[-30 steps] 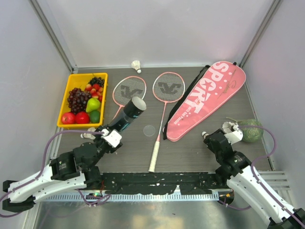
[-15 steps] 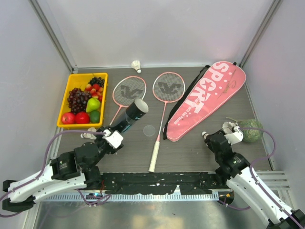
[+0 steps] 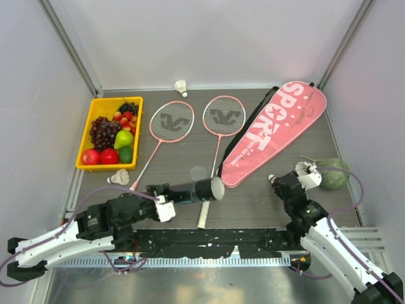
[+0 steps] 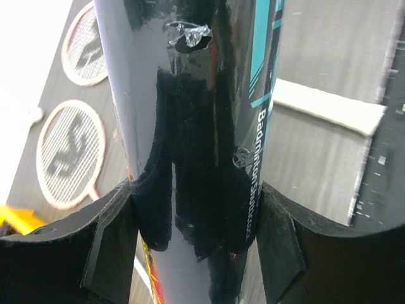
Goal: Pack up the badminton gear
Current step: Pick up the shuttlecock at the center of the board, then place the shuttlecock at the shuttle tube, then pick up the shuttlecock at the center of the board.
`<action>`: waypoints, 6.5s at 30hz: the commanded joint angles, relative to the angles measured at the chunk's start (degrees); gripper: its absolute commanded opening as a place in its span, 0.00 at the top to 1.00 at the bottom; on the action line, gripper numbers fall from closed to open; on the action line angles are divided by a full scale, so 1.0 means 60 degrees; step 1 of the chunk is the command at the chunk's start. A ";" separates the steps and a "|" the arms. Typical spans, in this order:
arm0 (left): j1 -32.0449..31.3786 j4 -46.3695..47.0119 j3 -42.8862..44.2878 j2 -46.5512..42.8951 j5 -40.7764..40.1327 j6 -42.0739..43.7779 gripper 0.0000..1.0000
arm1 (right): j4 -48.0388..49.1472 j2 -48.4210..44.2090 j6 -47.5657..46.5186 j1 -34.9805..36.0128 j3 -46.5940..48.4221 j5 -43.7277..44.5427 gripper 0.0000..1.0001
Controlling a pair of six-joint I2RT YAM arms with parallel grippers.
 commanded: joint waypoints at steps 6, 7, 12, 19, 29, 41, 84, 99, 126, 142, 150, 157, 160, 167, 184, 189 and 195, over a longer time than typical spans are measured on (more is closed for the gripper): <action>-0.0330 0.0950 -0.0547 -0.1961 0.3517 0.2176 1.00 | 0.0956 -0.0201 -0.0534 -0.0235 -0.0237 -0.0003 0.92; -0.0330 0.0994 -0.0620 -0.2137 0.3693 0.2235 1.00 | 0.0971 -0.0332 -0.0766 -0.0235 -0.0207 -0.0017 0.95; -0.0344 0.1009 -0.0723 -0.2578 0.4280 0.2470 1.00 | 0.0898 -0.1035 -0.1792 -0.0250 0.0071 -0.0426 0.95; -0.0359 0.0702 -0.0782 -0.2915 0.4954 0.2514 1.00 | 0.0679 -0.1666 -0.3358 -0.0235 0.1402 -0.1641 0.95; -0.0344 0.1929 -0.1308 -0.3940 0.5380 0.3476 1.00 | 0.1118 -0.1739 -0.5397 -0.0235 0.2853 -0.6295 0.95; -0.0344 0.1625 -0.0476 -0.2127 0.3201 0.3746 1.00 | 0.0474 -0.2253 -0.6919 -0.0235 0.5693 -1.1032 0.95; -0.0359 0.1727 0.1283 0.1347 -0.0069 0.0376 1.00 | 0.1089 0.0091 -0.6789 -0.0220 0.7528 -1.2512 0.95; -0.0359 0.1522 0.1649 0.1772 -0.0158 -0.0049 1.00 | 0.0913 0.1277 -0.6818 0.0685 0.7235 -1.2001 0.95; -0.0344 0.1097 0.1547 0.1963 -0.0348 0.0243 1.00 | -0.0639 0.2568 -0.6848 0.5317 0.8816 -0.6302 0.46; -0.0344 0.1317 0.1342 0.1377 -0.0157 0.0361 1.00 | 0.0252 0.2975 -0.6291 0.5317 0.8464 -0.6901 0.74; -0.0344 0.1302 0.1386 0.1450 -0.0187 0.0273 1.00 | 0.0634 0.3387 -0.5764 0.5404 0.7880 -0.6785 0.78; -0.0344 0.1287 0.1488 0.1684 -0.0245 0.0112 1.00 | 0.1379 0.3505 -0.5047 0.5639 0.7324 -0.6229 0.78; -0.0344 0.1215 0.1518 0.1801 -0.0260 0.0126 1.00 | 0.1717 0.3578 -0.4331 0.5639 0.7147 -0.5893 0.78; -0.0359 0.1112 0.1503 0.1905 -0.0319 0.0184 1.00 | 0.0682 0.3126 -0.3771 0.5639 0.7746 -0.4194 0.63; -0.0344 0.1244 0.1152 0.1011 -0.0465 0.0668 1.00 | -0.3452 0.1497 -0.5307 0.5595 0.7967 0.3621 0.49; -0.0359 0.1302 0.1152 0.0572 -0.0495 0.0712 1.00 | -0.3366 0.2885 -0.6713 0.5041 0.8054 0.5446 0.45; -0.0344 0.1302 0.1108 0.0088 0.0091 0.0756 1.00 | -0.2239 0.4527 -0.9306 0.2555 0.7690 0.4481 0.42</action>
